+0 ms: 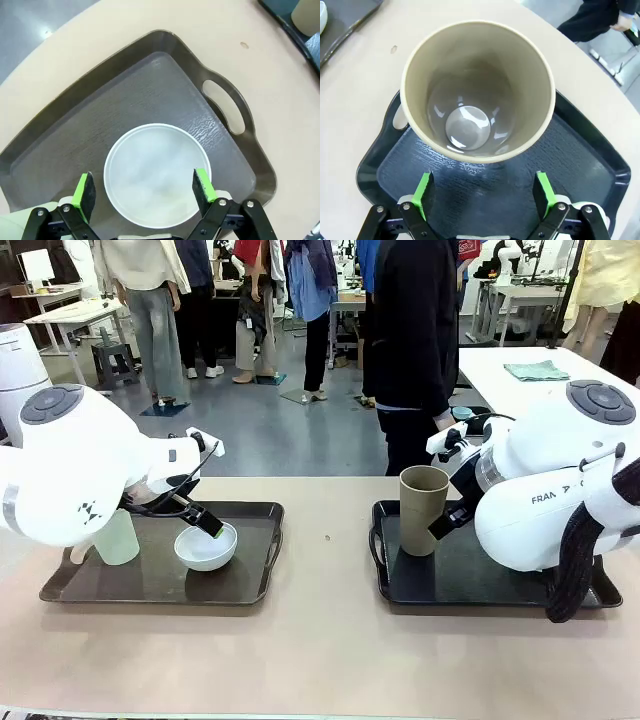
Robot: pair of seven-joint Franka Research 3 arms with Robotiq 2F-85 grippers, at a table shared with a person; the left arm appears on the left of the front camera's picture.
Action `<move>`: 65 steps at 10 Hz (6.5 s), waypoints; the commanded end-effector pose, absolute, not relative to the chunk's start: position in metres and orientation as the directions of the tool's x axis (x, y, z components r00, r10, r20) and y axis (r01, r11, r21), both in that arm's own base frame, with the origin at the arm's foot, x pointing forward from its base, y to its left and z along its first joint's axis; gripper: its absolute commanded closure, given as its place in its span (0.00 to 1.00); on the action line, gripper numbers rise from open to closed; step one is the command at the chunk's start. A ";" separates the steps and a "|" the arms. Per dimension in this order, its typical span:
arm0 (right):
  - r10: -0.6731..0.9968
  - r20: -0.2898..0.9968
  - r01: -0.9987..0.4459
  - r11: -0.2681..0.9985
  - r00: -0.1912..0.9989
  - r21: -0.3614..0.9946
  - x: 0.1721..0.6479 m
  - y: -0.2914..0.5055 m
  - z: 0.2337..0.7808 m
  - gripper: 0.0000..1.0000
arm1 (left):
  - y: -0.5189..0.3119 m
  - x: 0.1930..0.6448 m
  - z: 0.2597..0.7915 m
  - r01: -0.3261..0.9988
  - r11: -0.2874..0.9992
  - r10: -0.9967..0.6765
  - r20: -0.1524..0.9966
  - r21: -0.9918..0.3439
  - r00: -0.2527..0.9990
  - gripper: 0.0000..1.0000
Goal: Set up a tray with a mat and arrange the tableware.
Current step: Pick up the Picnic Bowl and Reusable plastic cup from the Handle tray in front of the human's position and hold them in the air.
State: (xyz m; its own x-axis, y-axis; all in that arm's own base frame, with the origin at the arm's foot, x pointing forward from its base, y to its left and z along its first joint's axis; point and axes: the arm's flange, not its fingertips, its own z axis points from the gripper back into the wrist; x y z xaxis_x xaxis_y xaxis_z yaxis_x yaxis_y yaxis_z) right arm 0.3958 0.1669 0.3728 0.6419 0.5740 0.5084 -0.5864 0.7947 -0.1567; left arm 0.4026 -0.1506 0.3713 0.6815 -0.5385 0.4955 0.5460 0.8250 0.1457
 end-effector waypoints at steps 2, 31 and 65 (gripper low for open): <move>0.574 0.508 -0.586 0.795 0.642 -0.157 0.396 0.167 0.373 0.00 | -0.151 0.403 0.371 0.546 0.825 -0.539 0.496 0.146 0.681 0.00; 0.106 0.277 -0.289 0.545 0.955 0.787 0.274 -0.150 0.452 0.00 | 0.089 0.300 0.482 0.509 0.538 -0.058 0.573 -0.672 0.817 0.00; 0.150 0.277 -0.311 0.305 0.949 0.900 0.281 -0.109 0.451 0.00 | 0.063 0.310 0.475 0.466 0.488 -0.056 0.506 -0.738 0.861 0.00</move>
